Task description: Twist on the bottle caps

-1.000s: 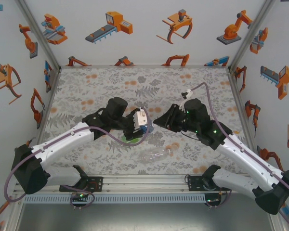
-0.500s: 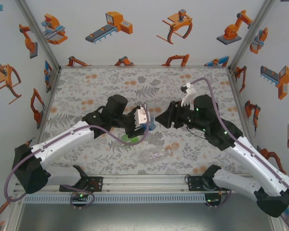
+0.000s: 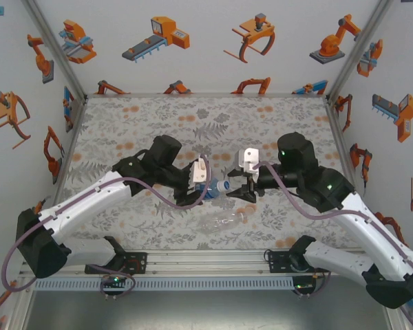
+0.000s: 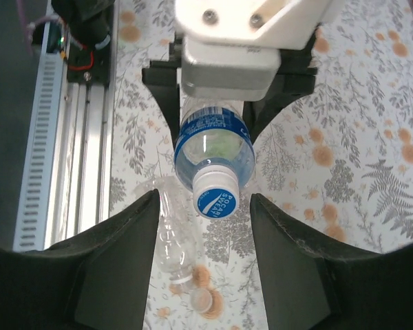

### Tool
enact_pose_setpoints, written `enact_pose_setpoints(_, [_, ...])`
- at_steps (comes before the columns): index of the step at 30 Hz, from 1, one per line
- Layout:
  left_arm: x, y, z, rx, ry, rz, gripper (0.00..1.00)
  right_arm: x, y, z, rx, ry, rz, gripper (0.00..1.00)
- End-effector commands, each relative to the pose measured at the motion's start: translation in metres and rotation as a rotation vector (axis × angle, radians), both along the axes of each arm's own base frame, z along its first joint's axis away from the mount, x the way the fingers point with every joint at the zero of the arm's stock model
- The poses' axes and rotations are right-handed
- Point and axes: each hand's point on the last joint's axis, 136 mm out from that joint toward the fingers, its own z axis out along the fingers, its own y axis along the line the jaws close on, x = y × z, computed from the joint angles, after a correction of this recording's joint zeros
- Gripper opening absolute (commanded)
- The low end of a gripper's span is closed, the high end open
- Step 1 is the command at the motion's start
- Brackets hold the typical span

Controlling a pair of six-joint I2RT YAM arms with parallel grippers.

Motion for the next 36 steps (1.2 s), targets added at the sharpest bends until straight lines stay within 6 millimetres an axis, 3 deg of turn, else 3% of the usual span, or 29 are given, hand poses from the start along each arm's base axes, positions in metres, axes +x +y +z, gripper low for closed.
enact_pose_setpoints(1, [-0.015,0.002,0.019,-0.046,0.004,-0.056,0.0,-0.016,0.004,0.002,0.016,-0.074,0.136,0.52])
enact_pose_setpoints(7, [-0.018,0.003,0.021,-0.052,0.003,-0.061,0.0,-0.013,0.008,-0.013,0.012,-0.058,0.142,0.49])
enact_pose_setpoints(20, [-0.018,0.002,0.022,-0.053,0.006,-0.06,0.0,-0.009,0.014,-0.016,0.035,-0.039,0.142,0.41])
enact_pose_setpoints(22, [-0.018,0.001,0.023,-0.054,0.006,-0.06,0.0,-0.008,0.015,-0.018,0.032,-0.029,0.136,0.37])
enact_pose_setpoints(25, [-0.017,0.001,0.022,-0.053,0.003,-0.06,0.0,-0.004,0.016,-0.019,0.036,0.011,0.101,0.22])
enact_pose_setpoints(28, [-0.013,0.0,0.023,-0.056,-0.009,-0.039,0.0,0.011,0.018,-0.02,0.062,0.134,-0.033,0.0])
enact_pose_setpoints(34, [0.025,-0.007,0.019,-0.084,-0.109,0.13,0.0,0.072,0.004,-0.037,0.206,0.663,-0.589,0.0])
enact_pose_setpoints(36, [0.039,-0.008,0.019,-0.093,-0.142,0.193,0.0,0.09,-0.014,-0.055,0.277,0.948,-0.867,0.0])
